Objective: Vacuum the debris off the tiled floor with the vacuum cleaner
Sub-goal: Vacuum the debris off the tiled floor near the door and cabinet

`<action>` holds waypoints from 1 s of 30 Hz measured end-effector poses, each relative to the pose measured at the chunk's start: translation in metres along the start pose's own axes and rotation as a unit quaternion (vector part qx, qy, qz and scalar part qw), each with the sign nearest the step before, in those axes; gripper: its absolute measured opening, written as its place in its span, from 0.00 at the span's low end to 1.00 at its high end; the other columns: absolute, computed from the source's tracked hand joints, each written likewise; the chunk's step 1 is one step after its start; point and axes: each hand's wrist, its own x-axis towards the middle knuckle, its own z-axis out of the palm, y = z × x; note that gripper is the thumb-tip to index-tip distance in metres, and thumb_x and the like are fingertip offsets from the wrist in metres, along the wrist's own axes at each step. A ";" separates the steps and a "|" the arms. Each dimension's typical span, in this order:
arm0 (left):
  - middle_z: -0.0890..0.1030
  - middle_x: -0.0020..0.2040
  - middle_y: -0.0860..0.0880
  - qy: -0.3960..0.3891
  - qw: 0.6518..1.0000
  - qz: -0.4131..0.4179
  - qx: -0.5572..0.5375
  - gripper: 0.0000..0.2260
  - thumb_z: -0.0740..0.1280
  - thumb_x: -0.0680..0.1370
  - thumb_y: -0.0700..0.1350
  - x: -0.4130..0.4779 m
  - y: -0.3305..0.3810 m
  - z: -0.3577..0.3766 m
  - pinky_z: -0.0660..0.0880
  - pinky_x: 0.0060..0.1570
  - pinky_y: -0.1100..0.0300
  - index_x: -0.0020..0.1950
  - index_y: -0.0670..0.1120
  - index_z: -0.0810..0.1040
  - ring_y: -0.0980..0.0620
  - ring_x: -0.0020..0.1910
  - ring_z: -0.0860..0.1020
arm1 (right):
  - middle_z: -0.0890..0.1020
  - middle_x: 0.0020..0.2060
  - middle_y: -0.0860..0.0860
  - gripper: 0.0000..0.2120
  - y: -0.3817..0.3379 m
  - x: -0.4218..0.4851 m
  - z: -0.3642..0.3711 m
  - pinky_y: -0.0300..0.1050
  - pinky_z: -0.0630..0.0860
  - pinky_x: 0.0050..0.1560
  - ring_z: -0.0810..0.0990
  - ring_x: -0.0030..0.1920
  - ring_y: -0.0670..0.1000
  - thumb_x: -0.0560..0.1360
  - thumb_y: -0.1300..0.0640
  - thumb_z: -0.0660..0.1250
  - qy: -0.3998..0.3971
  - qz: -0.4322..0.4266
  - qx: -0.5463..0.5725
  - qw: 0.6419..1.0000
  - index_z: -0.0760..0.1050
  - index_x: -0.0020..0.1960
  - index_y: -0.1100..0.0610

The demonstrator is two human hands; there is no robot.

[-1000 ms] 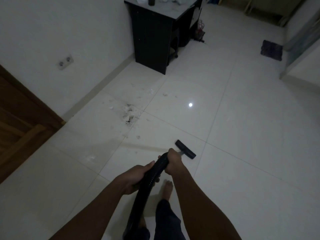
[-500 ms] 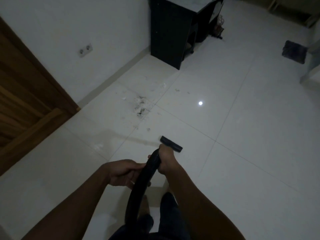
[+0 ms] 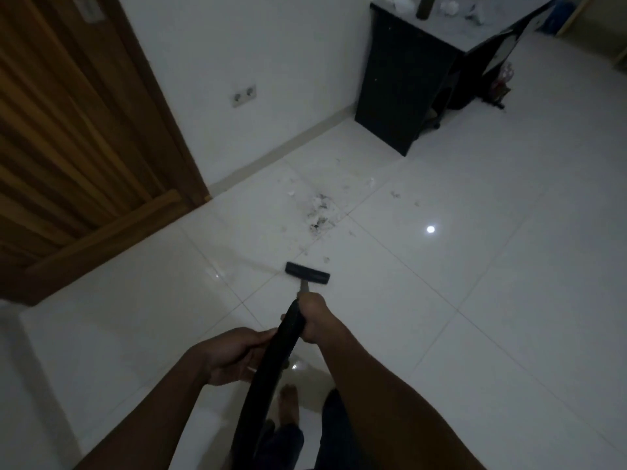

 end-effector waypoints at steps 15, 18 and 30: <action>0.83 0.56 0.38 -0.043 0.999 0.025 -0.019 0.27 0.70 0.75 0.57 0.003 0.014 -0.004 0.77 0.55 0.46 0.63 0.36 0.79 0.41 0.54 0.82 | 0.75 0.44 0.59 0.16 -0.028 -0.003 0.005 0.48 0.79 0.33 0.80 0.36 0.56 0.81 0.57 0.58 -0.015 0.026 -0.091 0.995 0.63 0.67 0.59; 0.83 0.56 0.39 -0.040 0.999 0.021 -0.008 0.24 0.64 0.80 0.54 0.014 0.018 0.000 0.76 0.60 0.43 0.64 0.35 0.77 0.41 0.55 0.81 | 0.76 0.45 0.60 0.22 -0.034 0.008 -0.001 0.46 0.79 0.30 0.80 0.36 0.57 0.80 0.56 0.59 -0.018 0.019 -0.094 0.995 0.62 0.73 0.58; 0.82 0.58 0.37 -0.005 0.996 0.019 -0.091 0.27 0.71 0.74 0.56 0.030 0.033 0.001 0.78 0.55 0.48 0.65 0.37 0.78 0.41 0.55 0.82 | 0.75 0.40 0.56 0.11 -0.063 0.042 0.000 0.49 0.78 0.41 0.79 0.36 0.54 0.81 0.57 0.58 -0.070 0.036 -0.138 0.987 0.72 0.57 0.63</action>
